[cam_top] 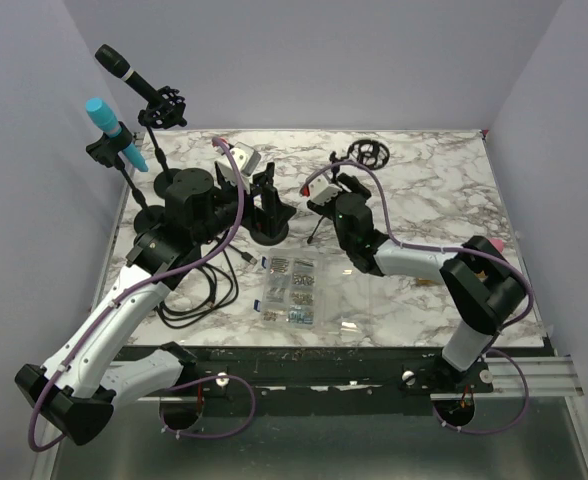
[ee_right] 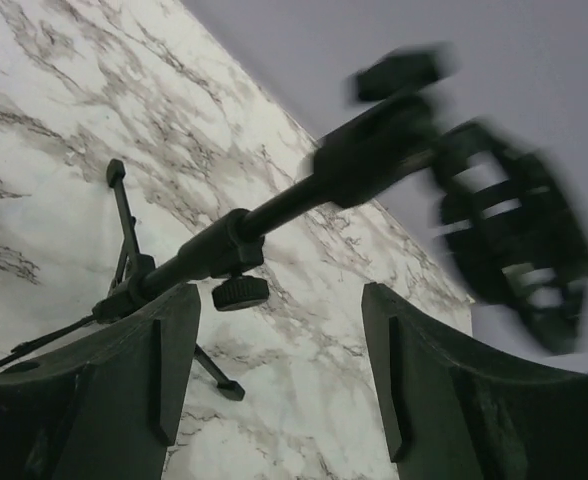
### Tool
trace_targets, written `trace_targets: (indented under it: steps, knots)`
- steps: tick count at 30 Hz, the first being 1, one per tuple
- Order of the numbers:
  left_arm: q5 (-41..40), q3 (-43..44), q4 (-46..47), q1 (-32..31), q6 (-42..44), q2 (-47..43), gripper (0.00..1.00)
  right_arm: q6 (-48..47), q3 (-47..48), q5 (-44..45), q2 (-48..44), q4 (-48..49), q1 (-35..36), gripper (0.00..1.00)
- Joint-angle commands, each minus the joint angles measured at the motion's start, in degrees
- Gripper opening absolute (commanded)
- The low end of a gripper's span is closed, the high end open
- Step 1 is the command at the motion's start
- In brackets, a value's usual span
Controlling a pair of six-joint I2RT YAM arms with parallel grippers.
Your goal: Remove the microphone from the stand
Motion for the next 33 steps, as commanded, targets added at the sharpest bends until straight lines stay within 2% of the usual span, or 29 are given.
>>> trace_targets:
  steps: [1,5,9,13,17,23,33]
  knots:
    - [0.72,-0.50,1.31,-0.22,0.00,-1.45,0.98,11.14,-2.28,3.58,-6.10,-2.41,0.39,0.77]
    - [0.85,-0.57,1.27,-0.24,-0.17,-1.66,0.98,21.92,-3.22,5.59,-10.71,-7.52,0.32,0.89]
    - [1.21,-0.50,1.33,-0.27,-0.34,-1.72,0.99,31.68,-3.57,2.48,-16.04,-15.89,0.27,0.91]
    - [1.57,-0.50,1.40,-0.22,-0.60,-1.72,0.99,39.69,-3.38,0.05,-19.88,-22.53,0.25,0.98]
    - [2.16,-0.50,1.49,-0.26,-1.21,-1.54,0.98,48.23,-1.55,-0.77,-21.80,-30.13,0.12,1.00]
    - [1.51,-0.69,1.54,-0.29,-1.57,-1.55,0.99,59.70,-1.02,-3.27,-24.25,-35.90,-1.05,1.00]
    - [-0.67,-1.16,1.56,-0.27,-1.84,-1.07,0.98,65.08,-2.95,-2.50,-28.59,-43.96,-1.46,1.00]
